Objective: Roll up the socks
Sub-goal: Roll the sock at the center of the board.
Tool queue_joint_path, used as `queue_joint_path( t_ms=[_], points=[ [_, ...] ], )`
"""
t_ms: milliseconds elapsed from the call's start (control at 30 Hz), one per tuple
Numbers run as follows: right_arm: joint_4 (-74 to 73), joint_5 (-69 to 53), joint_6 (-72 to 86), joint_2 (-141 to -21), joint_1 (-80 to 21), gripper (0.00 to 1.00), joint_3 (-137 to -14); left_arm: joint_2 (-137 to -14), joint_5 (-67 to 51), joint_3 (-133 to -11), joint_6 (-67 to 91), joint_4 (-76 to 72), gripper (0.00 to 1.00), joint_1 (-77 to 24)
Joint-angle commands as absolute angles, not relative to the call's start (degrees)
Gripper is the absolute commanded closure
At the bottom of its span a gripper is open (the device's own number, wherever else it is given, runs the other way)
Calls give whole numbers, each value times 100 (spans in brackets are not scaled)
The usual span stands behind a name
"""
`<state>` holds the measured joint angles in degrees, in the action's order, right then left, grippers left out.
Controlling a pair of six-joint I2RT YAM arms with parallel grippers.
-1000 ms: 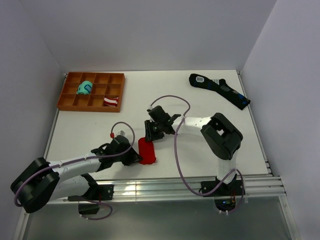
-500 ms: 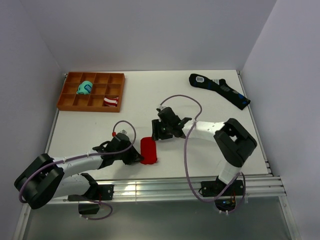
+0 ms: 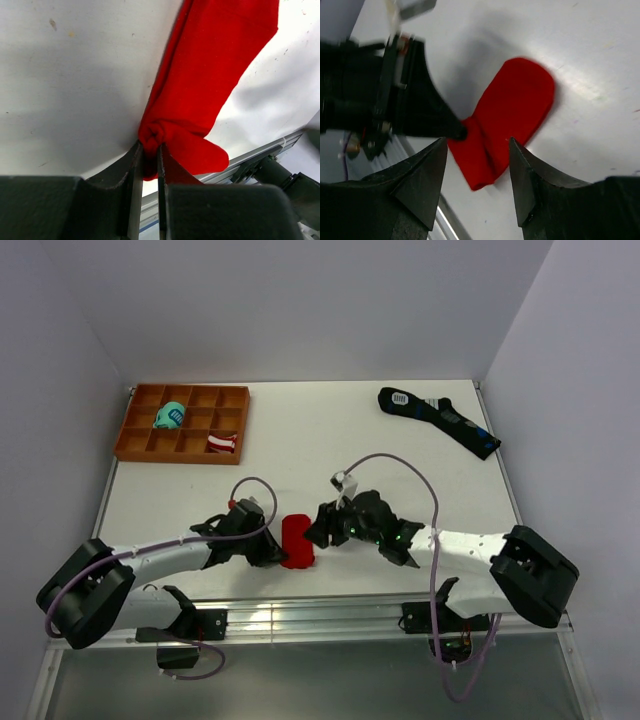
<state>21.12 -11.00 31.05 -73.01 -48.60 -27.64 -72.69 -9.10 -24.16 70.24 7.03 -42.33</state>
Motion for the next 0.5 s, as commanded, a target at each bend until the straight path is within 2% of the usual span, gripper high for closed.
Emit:
queue_joint_path(
  t_ms=[0,200,467],
  points=[
    [3373,-863,3015,-7198,-5430,41,-2418,-7655,-536,-2197,6609,2074,100,-4228],
    [4112,-581,3059,-7260,-5959,41,-1960,-7734,-562,-2329,6566,2223,100,-4219],
    [4095,-211,2760,-7540,-6345,41,-2065,-7866,-650,-2399,6521,2233,100,-4192]
  ],
)
